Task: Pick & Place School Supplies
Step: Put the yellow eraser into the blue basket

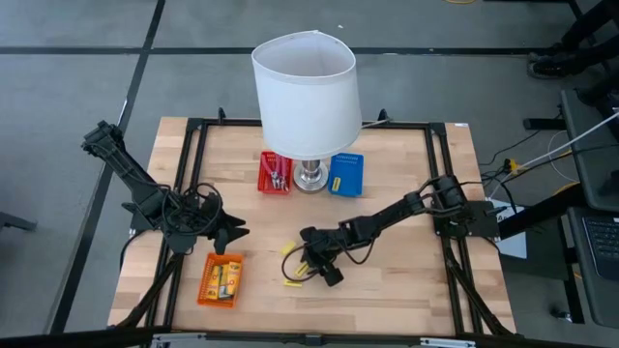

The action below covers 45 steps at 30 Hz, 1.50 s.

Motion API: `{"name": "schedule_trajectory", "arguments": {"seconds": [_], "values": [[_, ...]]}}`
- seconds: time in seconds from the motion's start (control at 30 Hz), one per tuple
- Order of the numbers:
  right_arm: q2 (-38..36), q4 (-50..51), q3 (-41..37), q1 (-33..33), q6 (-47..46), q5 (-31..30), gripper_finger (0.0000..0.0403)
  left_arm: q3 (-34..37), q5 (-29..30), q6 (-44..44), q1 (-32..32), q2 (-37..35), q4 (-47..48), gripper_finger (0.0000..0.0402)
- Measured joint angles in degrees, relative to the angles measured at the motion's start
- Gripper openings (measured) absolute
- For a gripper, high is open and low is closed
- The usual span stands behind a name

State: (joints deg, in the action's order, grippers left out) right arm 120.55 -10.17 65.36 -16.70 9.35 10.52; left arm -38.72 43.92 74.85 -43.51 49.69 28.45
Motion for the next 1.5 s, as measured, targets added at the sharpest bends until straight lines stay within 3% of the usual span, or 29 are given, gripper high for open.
{"name": "schedule_trajectory", "arguments": {"seconds": [0.23, 0.5, 0.8, 0.93, 1.07, 1.2, 1.37, 1.5], "values": [[0.0, 0.1, 0.0, -0.3, -0.5, -0.7, 0.0157, 0.0, 0.1, 0.1, 0.0, 0.0, 0.0, 0.0203], [0.0, -0.2, 0.0, -0.3, -9.0, -2.4, 0.0082, 0.0, 0.9, 0.4, 0.0, 0.0, 0.0, 0.0203], [-0.1, 1.9, 0.2, -0.3, -21.8, -5.4, 0.0104, 0.0, 1.7, 0.0, 0.0, 0.0, 0.0, 0.0203], [-0.5, 3.3, 0.2, -0.2, -26.9, -6.3, 0.0095, 0.0, 2.9, -0.5, 0.0, 0.0, 0.0, 0.0203], [-2.0, 5.5, 0.0, -0.2, -30.1, -11.5, 0.0085, 0.0, 4.4, -1.5, 0.0, 0.0, 0.1, 0.0203], [-5.4, 12.9, -0.3, 0.7, -30.1, -21.4, 0.009, 0.0, 4.6, -2.1, 0.0, 0.0, 0.1, 0.0203], [-12.9, 24.5, -0.3, 2.5, -29.9, -32.5, 0.0096, 0.0, 5.1, -3.2, 0.0, 0.0, 0.1, 0.0203], [-19.6, 29.6, -0.3, 4.5, -29.5, -37.7, 0.0097, 0.0, 6.2, -3.7, 0.0, 0.0, 0.1, 0.0203]]}}
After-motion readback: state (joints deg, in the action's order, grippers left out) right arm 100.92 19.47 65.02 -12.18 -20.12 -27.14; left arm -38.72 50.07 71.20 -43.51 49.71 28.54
